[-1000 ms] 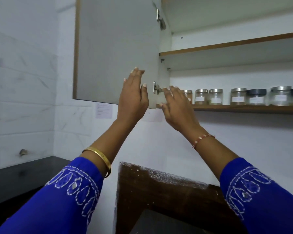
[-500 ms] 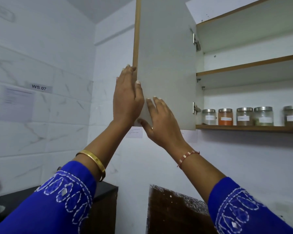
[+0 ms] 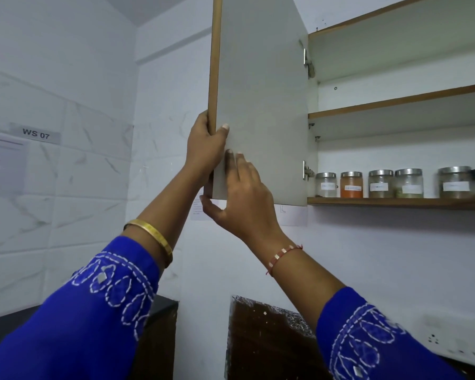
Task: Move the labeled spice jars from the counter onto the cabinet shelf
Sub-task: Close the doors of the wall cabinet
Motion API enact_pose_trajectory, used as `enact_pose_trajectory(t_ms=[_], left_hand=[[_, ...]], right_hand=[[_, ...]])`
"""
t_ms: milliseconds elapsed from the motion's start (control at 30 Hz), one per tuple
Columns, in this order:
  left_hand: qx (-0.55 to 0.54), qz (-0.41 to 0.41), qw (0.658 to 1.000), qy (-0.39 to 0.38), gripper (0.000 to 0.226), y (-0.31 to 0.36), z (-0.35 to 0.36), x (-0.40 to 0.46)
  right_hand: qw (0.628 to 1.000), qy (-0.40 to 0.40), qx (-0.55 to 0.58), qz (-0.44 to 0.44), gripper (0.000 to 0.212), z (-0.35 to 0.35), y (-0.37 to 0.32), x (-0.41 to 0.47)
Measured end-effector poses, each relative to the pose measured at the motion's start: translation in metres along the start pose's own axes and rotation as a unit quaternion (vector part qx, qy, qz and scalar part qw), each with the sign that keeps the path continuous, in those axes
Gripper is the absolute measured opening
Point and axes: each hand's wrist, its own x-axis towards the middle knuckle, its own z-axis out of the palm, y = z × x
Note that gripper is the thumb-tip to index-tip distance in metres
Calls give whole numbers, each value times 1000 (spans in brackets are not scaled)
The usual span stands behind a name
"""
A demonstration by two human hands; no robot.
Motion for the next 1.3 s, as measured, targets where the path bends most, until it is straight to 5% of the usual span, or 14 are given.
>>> enact_pose_trajectory(t_ms=[167,700,1067,1300], left_hand=[[-6,-7,1000,1,34,5,5,-6],[-29,54,998,2,50,71,98,-71],[-25,97,982,-157,67,109,218,-117],[43,107,940,-322,62,96,291,-129]], right_hand=[[1000,-9,15,20,90,5,-1,-3],[977,117,162,72,65,-61,70,-36],[947,122,229,191,43,-158,180,-74],[919,139,219,299,26,-191,267,-92]])
